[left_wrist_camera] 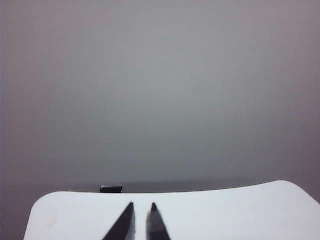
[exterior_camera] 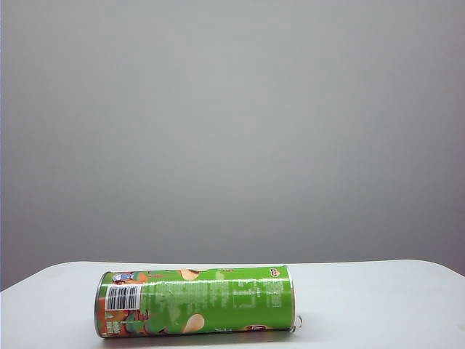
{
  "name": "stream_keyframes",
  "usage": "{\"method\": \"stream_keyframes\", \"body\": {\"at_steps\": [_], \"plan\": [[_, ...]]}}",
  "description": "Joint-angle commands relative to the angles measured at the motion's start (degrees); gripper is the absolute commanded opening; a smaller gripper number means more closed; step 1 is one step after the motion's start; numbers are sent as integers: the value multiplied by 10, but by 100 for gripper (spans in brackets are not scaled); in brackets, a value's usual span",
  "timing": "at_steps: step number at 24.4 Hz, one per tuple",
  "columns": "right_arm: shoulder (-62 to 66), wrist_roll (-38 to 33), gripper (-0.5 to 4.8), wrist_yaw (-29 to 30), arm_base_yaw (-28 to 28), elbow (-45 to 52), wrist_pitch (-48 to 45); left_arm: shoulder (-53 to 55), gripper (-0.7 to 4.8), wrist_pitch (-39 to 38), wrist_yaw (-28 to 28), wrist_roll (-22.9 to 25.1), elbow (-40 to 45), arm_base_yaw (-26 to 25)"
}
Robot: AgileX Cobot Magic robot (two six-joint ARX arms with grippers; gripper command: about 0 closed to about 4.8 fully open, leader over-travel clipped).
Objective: Pick up the green tub of chips from the desk, pull out the transparent container with the chips inside partially, and then place the chips back on the desk.
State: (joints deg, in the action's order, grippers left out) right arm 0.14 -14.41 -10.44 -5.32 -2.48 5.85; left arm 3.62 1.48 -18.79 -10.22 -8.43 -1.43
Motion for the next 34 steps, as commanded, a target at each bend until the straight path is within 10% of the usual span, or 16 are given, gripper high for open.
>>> {"method": "stream_keyframes", "body": {"at_steps": [1, 8, 19, 25, 34], "plan": [[2, -13, -2, -2, 0, -32, -13, 64, 36, 9, 0, 21, -57, 1], [108, -23, -2, 12, 0, -93, 18, 232, 36, 4, -24, 100, -184, 1], [438, 38, -1, 345, 1, -353, 113, 521, 36, -146, -148, 279, -389, 5], [555, 82, -1, 454, 1, -413, 174, 632, 39, -213, -57, 419, -454, 125], [604, 137, -1, 466, 0, -413, 236, 761, 135, -188, 29, 459, -457, 233]]}}
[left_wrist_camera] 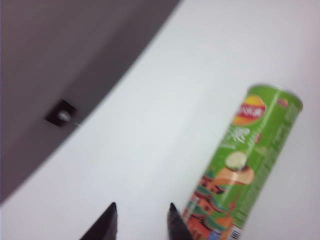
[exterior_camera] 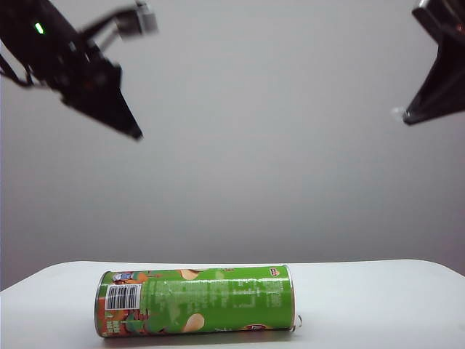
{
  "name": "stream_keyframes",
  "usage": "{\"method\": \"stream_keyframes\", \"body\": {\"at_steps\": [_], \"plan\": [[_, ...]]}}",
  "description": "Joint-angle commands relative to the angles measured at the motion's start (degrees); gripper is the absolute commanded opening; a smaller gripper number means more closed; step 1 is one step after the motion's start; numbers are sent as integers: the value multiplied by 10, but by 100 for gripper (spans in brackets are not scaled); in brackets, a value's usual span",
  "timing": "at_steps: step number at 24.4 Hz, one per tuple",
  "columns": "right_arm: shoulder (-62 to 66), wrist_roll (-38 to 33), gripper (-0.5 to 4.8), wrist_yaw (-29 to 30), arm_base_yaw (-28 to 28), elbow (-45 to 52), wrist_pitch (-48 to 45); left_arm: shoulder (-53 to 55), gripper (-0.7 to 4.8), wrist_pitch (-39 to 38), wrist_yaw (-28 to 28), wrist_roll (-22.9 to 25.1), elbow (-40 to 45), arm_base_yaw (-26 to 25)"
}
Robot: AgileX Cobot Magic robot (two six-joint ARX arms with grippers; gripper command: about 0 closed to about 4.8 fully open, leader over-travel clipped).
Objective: Pick up the green tub of chips from the desk, pull out the transparent container with the chips inside partially, and then place the chips back on the desk.
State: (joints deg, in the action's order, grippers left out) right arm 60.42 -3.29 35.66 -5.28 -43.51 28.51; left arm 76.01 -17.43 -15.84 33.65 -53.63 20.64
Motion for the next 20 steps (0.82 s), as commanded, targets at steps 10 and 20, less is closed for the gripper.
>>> {"method": "stream_keyframes", "body": {"at_steps": [10, 20], "plan": [[31, 96, -1, 31, 0, -3, 55, 194, 460, -187, -15, 158, -137, 19], [69, 95, -1, 108, 0, -3, 55, 291, 479, -223, -35, 145, -178, 29]]}}
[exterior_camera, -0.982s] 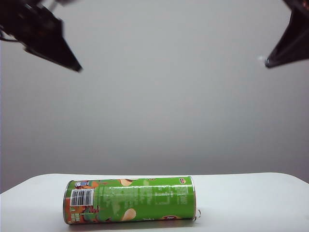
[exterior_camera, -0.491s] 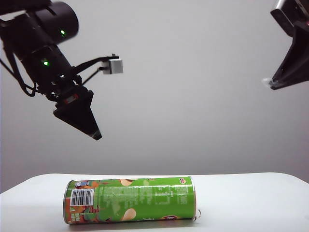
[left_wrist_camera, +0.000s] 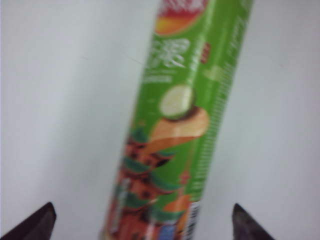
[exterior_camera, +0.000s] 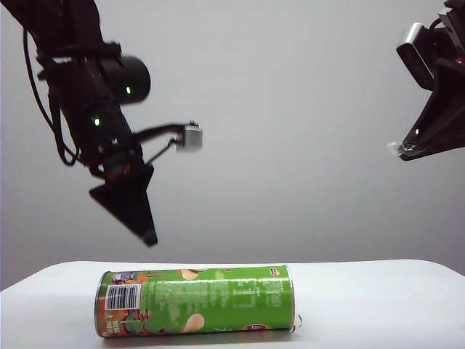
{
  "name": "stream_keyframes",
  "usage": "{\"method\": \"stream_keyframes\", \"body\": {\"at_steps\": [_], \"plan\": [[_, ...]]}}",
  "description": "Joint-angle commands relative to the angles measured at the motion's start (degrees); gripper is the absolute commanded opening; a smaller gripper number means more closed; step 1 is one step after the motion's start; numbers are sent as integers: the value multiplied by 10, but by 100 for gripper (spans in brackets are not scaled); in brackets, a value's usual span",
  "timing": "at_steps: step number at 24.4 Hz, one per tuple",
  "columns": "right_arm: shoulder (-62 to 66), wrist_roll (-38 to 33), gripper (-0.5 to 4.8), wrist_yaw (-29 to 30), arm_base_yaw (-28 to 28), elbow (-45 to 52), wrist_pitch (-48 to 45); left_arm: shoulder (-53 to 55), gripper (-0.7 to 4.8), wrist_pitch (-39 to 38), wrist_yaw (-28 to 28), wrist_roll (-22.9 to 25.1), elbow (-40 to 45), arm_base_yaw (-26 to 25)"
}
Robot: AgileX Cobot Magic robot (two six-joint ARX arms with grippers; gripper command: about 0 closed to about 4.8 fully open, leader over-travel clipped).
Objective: Pick up the green tub of chips from the desk, pull out the transparent container with the chips inside partially, and then place the chips back on the desk.
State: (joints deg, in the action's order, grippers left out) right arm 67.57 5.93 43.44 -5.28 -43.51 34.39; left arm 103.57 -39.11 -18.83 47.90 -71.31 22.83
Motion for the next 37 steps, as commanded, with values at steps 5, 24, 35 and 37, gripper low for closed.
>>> {"method": "stream_keyframes", "body": {"at_steps": [5, 24, 35, 37], "plan": [[-3, 3, -1, 71, 0, -3, -14, 47, 479, -5, -3, 16, -7, 10], [-2, 3, -1, 71, 0, -3, -21, 134, 479, 52, 15, 28, -7, 18], [-2, 3, -1, 70, 0, -1, -30, 147, 479, 66, 23, 48, -7, 29], [-2, 3, -1, 71, 0, -1, -30, 147, 425, 69, 23, 49, -7, 30]]}}
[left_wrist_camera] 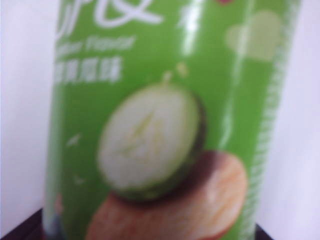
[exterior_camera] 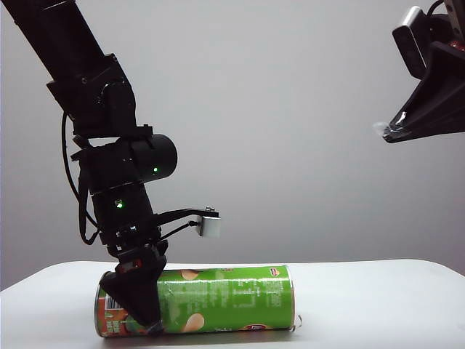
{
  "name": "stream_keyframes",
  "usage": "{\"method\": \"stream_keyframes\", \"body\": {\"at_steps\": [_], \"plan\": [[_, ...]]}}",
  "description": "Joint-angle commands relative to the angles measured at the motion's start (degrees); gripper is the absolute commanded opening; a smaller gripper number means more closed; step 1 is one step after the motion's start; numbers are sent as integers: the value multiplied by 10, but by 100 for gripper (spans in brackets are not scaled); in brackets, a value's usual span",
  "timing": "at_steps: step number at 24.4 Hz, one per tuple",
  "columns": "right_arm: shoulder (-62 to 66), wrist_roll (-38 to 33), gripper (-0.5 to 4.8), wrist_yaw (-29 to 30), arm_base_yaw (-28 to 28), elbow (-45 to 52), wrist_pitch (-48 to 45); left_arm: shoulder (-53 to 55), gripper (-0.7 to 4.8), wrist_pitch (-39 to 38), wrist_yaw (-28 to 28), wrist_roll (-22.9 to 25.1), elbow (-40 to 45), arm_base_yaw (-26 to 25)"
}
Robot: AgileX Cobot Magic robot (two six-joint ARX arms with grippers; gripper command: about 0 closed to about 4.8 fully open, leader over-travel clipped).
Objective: Pick up the green tub of chips from the desk, pull out the transparent container with the chips inside partially, and then place the chips back on the desk.
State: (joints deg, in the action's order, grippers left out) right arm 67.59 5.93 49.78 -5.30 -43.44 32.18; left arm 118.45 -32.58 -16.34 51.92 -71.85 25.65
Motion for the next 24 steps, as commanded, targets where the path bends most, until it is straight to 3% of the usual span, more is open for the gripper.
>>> {"method": "stream_keyframes", "body": {"at_steps": [1, 10, 13, 24], "plan": [[-3, 3, -1, 7, 0, -2, -8, -2, 399, 4, -2, 9, -1, 2], [-3, -5, 0, -10, 0, -2, -36, -17, 387, -3, -5, 9, -5, 3], [-3, -19, 0, -12, 0, -3, -57, -33, 321, -3, -5, 17, -9, 4], [-3, -19, 0, -17, 0, -3, -68, -45, 313, -32, -4, 38, -23, 7]]}}
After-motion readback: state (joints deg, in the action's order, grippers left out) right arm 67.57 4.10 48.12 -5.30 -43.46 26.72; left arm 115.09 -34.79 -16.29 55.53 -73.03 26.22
